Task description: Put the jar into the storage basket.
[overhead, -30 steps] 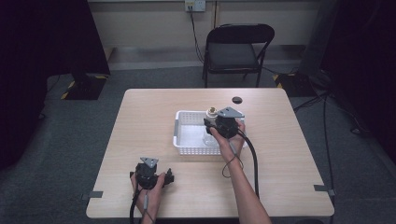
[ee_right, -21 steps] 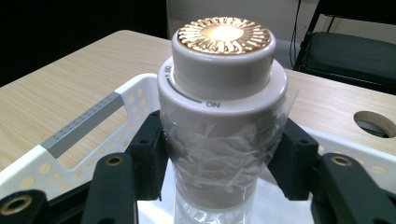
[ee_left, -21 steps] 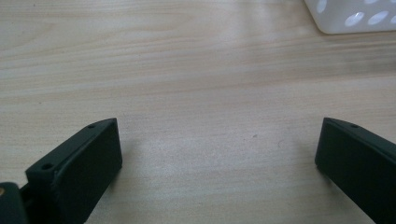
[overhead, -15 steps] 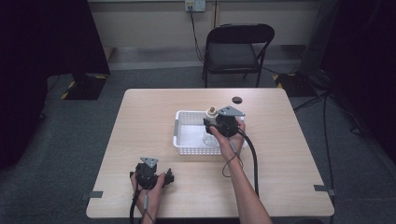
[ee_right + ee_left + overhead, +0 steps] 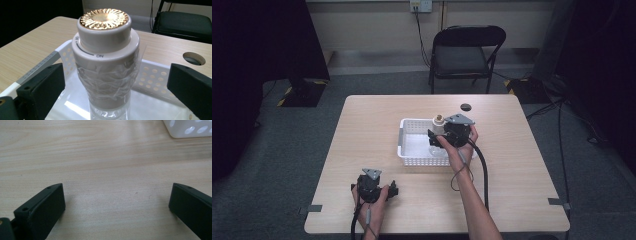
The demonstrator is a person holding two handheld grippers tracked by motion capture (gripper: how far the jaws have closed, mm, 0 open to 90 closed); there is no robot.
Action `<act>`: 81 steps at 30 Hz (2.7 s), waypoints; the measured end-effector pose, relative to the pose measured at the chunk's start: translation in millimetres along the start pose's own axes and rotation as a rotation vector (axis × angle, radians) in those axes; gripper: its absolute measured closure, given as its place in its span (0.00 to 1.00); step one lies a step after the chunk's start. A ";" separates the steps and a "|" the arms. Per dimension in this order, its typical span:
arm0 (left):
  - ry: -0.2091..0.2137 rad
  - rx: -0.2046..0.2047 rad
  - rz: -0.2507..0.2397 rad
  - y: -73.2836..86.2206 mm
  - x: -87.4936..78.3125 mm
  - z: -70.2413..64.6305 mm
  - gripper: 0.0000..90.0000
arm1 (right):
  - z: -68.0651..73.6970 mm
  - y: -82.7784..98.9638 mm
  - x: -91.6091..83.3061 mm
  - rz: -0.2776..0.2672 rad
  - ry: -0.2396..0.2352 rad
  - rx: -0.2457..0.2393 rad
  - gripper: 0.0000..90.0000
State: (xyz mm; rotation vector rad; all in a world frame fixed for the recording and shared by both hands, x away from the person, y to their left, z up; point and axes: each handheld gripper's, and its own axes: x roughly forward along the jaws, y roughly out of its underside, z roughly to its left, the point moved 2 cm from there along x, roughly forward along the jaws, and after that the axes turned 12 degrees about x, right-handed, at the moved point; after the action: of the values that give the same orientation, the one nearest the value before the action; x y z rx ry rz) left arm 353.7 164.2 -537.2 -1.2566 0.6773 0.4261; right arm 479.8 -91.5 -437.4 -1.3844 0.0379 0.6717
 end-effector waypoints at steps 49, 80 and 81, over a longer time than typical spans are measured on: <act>0.000 0.000 0.000 0.0 0.0 0.0 0.00 | -38.7 -6.5 -82.4 -0.153 0.053 0.084 0.02; 0.000 0.000 0.000 0.0 0.0 0.0 0.00 | -50.4 47.3 -114.9 -0.159 0.122 0.145 0.02; 0.000 0.000 0.000 0.0 0.0 0.0 0.00 | -52.4 49.7 -115.4 -0.145 0.146 0.162 0.02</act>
State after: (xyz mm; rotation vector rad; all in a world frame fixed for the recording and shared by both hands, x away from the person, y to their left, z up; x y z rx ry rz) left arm 353.7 164.2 -537.2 -1.2564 0.6770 0.4262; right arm 381.7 -185.4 -446.2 -1.2645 0.1045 0.4364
